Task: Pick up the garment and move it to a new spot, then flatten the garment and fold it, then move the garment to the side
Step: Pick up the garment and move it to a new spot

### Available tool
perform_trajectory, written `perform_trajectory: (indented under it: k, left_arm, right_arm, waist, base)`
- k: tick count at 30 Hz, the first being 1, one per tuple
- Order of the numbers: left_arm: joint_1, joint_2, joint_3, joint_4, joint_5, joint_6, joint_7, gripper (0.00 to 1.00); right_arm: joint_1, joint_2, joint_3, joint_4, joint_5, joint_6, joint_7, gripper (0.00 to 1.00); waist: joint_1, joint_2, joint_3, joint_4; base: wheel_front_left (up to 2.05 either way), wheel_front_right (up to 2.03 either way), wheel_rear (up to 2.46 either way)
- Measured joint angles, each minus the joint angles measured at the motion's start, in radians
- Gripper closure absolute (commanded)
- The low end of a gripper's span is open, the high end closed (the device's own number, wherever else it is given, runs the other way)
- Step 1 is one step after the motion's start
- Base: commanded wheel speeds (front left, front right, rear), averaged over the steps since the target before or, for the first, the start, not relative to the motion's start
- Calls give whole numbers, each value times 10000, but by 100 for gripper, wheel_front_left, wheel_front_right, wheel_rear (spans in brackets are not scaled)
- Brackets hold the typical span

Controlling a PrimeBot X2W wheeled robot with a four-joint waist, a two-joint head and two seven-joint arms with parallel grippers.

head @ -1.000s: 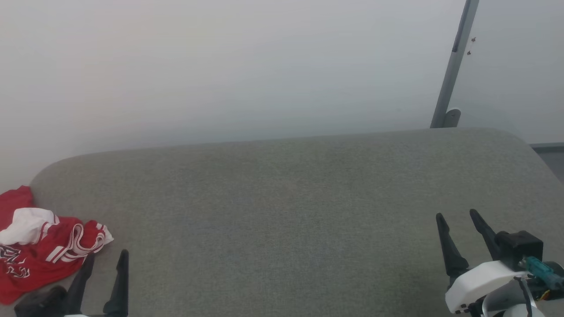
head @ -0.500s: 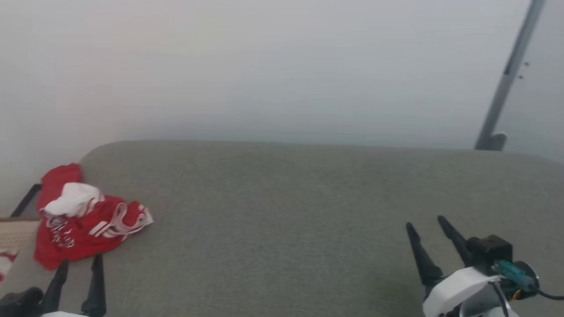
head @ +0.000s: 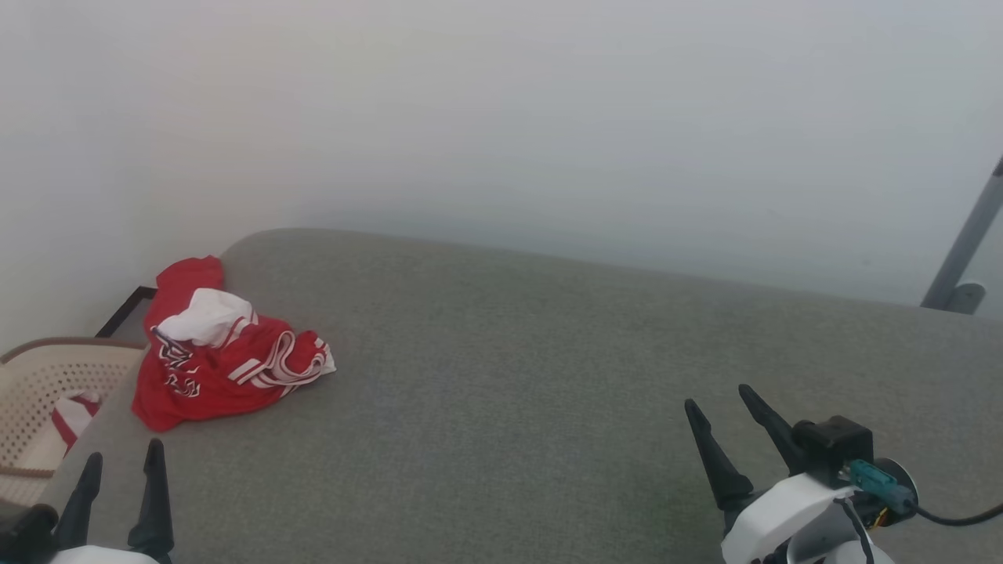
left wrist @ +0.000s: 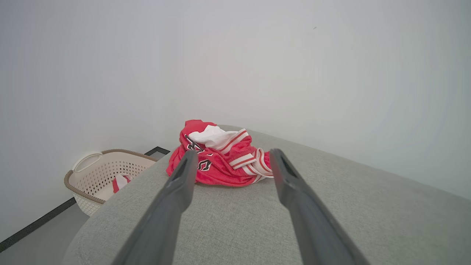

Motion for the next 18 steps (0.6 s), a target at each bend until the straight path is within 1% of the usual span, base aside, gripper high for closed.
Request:
perform_trajectory:
  k: [9, 16, 18]
  left_arm:
    - [-256, 10, 10, -207, -203, 84, 207, 0]
    - [-813, 186, -38, 157, -362, 38, 418, 0]
    - [-1068, 376, -88, 462, -433, -36, 562, 0]
  right_arm:
    - [-56, -142, 2, 23, 48, 0, -125, 0]
    - [-125, -339, -146, -180, 56, 0, -10, 0]
    - [-156, -405, -165, -251, 54, 0, 31, 0]
  waist:
    - [0, 0, 255, 192]
    - [0, 0, 607, 111]
    - [0, 0, 712, 62]
  base:
    - [0, 0, 0]
    - [0, 0, 0]
    - [0, 0, 0]
